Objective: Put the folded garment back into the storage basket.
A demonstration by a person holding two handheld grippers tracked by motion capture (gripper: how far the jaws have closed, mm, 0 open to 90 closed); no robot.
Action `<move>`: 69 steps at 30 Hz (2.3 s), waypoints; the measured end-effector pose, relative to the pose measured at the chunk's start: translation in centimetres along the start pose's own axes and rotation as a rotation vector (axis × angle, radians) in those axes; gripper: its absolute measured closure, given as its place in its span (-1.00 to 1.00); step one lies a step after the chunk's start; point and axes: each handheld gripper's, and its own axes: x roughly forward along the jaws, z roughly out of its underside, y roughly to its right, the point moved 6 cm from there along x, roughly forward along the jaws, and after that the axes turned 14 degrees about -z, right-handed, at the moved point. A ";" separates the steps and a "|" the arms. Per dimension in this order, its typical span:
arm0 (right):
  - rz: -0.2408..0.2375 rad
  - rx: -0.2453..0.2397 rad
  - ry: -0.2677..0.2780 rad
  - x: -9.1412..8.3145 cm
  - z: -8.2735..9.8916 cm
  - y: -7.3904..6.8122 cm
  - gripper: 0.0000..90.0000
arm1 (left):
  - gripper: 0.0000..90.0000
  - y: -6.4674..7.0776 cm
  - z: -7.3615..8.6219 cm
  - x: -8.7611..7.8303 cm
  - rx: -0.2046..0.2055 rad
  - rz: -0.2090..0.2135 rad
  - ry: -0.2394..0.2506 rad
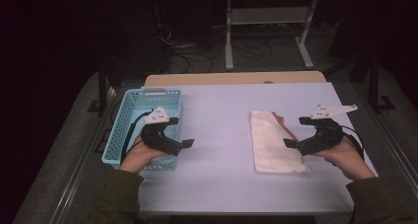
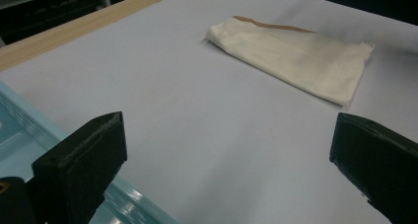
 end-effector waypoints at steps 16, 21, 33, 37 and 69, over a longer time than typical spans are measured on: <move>-0.003 0.004 -0.006 -0.2 0.3 0.0 -1.00 | -1.00 0.1 0.0 -0.1 -0.003 0.001 0.008; 0.002 0.006 0.001 -0.3 0.3 0.1 -1.00 | -1.00 0.1 0.0 -0.3 -0.004 0.005 0.018; -0.002 0.016 0.009 -0.7 1.1 0.1 -1.00 | -1.00 0.1 0.0 -0.2 0.000 0.010 0.012; 0.001 0.020 0.013 -0.8 1.3 0.3 -1.00 | -1.00 0.1 0.0 -0.2 0.000 0.011 0.013; 0.024 0.046 0.013 -2.4 3.5 0.5 -1.00 | -1.00 0.2 0.0 -0.3 0.000 0.014 0.014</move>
